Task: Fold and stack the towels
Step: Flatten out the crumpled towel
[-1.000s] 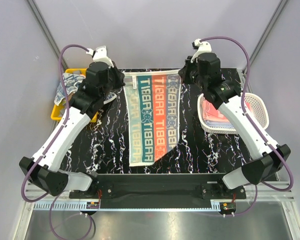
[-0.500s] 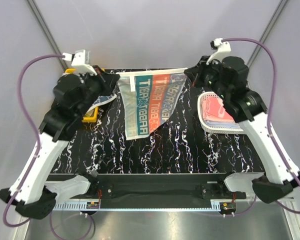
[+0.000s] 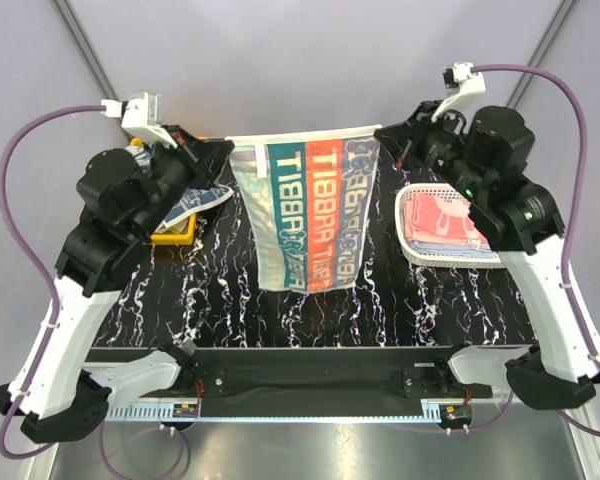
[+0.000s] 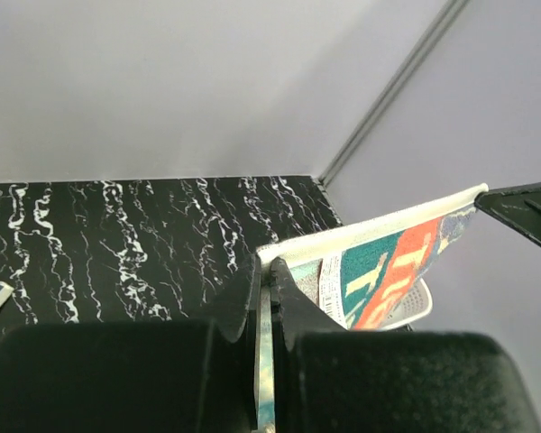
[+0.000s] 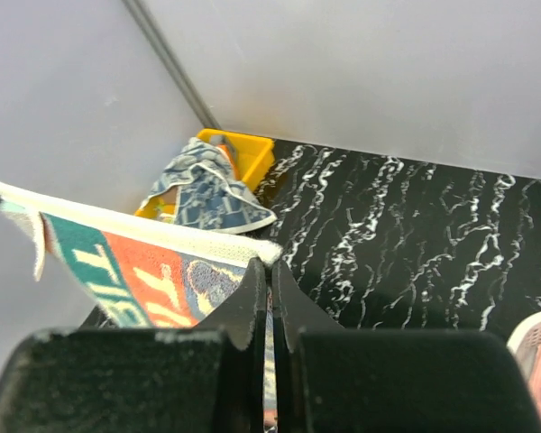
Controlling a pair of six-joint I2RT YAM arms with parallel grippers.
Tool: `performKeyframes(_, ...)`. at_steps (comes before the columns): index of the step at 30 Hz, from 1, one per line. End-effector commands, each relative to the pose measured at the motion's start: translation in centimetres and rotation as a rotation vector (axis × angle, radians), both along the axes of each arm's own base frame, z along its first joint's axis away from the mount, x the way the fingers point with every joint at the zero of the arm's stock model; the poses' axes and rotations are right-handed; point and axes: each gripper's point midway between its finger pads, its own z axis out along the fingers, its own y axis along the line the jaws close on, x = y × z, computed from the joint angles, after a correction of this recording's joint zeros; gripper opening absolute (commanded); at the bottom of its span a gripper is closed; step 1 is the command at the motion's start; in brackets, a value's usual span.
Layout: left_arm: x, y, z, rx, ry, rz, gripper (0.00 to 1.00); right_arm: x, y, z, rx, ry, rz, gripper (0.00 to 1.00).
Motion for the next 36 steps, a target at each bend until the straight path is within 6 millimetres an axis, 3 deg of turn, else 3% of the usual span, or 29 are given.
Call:
performKeyframes(1, 3.9, 0.9, -0.1, 0.039, 0.010, 0.126, 0.00, 4.6, -2.0, -1.6, -0.089, 0.010, -0.177, 0.00)
performKeyframes(2, 4.9, 0.5, -0.5, 0.049, 0.021, 0.122, 0.00, 6.6, -1.6, -3.2, -0.115, 0.047, -0.192, 0.00)
performKeyframes(4, 7.3, 0.3, -0.9, 0.054, 0.032, 0.134, 0.00, 8.7, -1.0, -4.4, -0.117, 0.067, -0.180, 0.00)
performKeyframes(5, 9.7, -0.4, -2.7, 0.077, 0.077, 0.140, 0.00, 11.1, -1.2, -6.5, -0.127, 0.110, -0.193, 0.00)
performKeyframes(7, 13.0, -0.2, -3.9, 0.073, 0.099, 0.143, 0.00, 13.6, -1.0, -7.5, -0.104, 0.128, -0.191, 0.00)
performKeyframes(8, 15.8, -0.7, -6.6, 0.088, 0.156, 0.146, 0.00, 16.4, -1.7, -10.2, -0.114, 0.183, -0.225, 0.00)
performKeyframes(10, 19.2, 0.2, -7.4, 0.079, 0.162, 0.170, 0.00, 19.0, -1.4, -11.8, -0.100, 0.201, -0.207, 0.00)
performKeyframes(11, 21.0, 0.4, -8.6, 0.083, 0.185, 0.182, 0.00, 21.5, -1.2, -14.1, -0.108, 0.233, -0.213, 0.00)
performKeyframes(12, 23.9, 0.9, -11.3, 0.091, 0.233, 0.181, 0.00, 23.1, -1.6, -14.7, -0.102, 0.233, -0.220, 0.00)
performKeyframes(13, 25.5, 1.1, -11.0, 0.082, 0.224, 0.186, 0.00, 24.4, -1.6, -13.7, -0.091, 0.204, -0.221, 0.00)
performKeyframes(14, 27.0, 1.4, -11.6, 0.074, 0.233, 0.190, 0.00, 26.6, -1.3, -17.0, -0.110, 0.250, -0.220, 0.00)
performKeyframes(15, 29.8, 2.3, -15.1, 0.084, 0.294, 0.209, 0.00, 27.8, -1.4, -17.6, -0.109, 0.249, -0.224, 0.00)
performKeyframes(16, 31.0, 2.5, -15.9, 0.080, 0.309, 0.202, 0.00, 28.9, -1.4, -18.3, -0.112, 0.250, -0.227, 0.00)
performKeyframes(17, 32.0, 2.7, -14.0, 0.064, 0.266, 0.205, 0.00, 30.8, -1.1, -19.3, -0.110, 0.249, -0.227, 0.00)
performKeyframes(19, 34.6, 3.2, -17.6, 0.071, 0.321, 0.207, 0.00, 32.4, -0.9, -20.6, -0.115, 0.254, -0.223, 0.00)
performKeyframes(21, 35.8, 3.5, -18.6, 0.063, 0.323, 0.204, 0.00, 34.0, -0.5, -22.4, -0.117, 0.263, -0.214, 0.00)
performKeyframes(23, 36.6, 3.7, -21.5, 0.064, 0.357, 0.206, 0.00, 34.9, -0.2, -24.0, -0.118, 0.270, -0.212, 0.00)
performKeyframes(25, 36.7, 3.8, -22.8, 0.063, 0.366, 0.205, 0.00, 35.0, -0.2, -26.6, -0.128, 0.306, -0.212, 0.00)
performKeyframes(27, 36.8, 3.9, -25.1, 0.057, 0.395, 0.210, 0.00, 35.2, -0.1, -26.8, -0.115, 0.288, -0.212, 0.00)
performKeyframes(28, 36.8, 4.0, -25.9, 0.056, 0.407, 0.209, 0.00, 35.1, -0.2, -27.8, -0.120, 0.306, -0.215, 0.00)
performKeyframes(31, 36.3, 3.7, -26.9, 0.044, 0.421, 0.186, 0.00, 34.6, -0.3, -29.1, -0.132, 0.337, -0.209, 0.00)
performKeyframes(33, 35.0, 3.5, -24.9, 0.033, 0.396, 0.171, 0.00, 33.8, -0.2, -27.5, -0.117, 0.317, -0.207, 0.00)
performKeyframes(34, 33.9, 3.5, -25.7, 0.037, 0.417, 0.170, 0.00, 33.1, -0.4, -28.3, -0.122, 0.342, -0.204, 0.00)
performKeyframes(35, 33.0, 3.5, -25.4, 0.028, 0.418, 0.171, 0.00, 32.2, -0.5, -25.9, -0.105, 0.315, -0.201, 0.00)
performKeyframes(36, 31.5, 3.4, -21.8, 0.012, 0.350, 0.168, 0.00, 31.5, -0.5, -25.0, -0.098, 0.309, -0.195, 0.00)
